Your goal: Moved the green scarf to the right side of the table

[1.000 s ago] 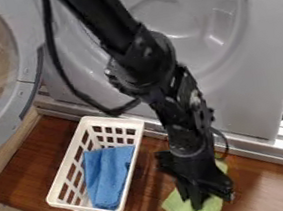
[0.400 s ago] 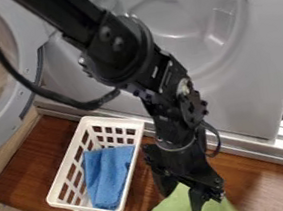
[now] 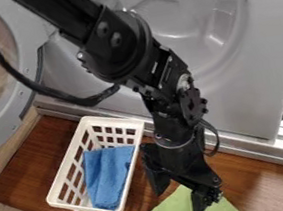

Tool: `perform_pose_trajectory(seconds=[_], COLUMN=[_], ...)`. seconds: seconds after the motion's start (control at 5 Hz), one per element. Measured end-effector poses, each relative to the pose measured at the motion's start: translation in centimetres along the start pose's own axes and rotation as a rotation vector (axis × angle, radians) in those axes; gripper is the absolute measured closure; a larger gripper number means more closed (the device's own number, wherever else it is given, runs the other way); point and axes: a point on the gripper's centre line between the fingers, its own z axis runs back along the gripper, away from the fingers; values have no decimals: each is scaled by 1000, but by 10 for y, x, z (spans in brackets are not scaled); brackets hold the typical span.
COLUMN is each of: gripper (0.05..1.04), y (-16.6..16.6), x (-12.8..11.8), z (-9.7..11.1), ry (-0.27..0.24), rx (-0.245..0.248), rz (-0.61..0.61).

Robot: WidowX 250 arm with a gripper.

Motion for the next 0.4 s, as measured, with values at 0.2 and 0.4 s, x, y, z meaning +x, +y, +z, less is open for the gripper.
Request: perform_pose_trajectory(seconds=[0.2,0.4], gripper=[83,83], y=[1,4], x=[3,1], z=[24,65], ry=[19,2], rx=[4,42], rz=[-11,-14])
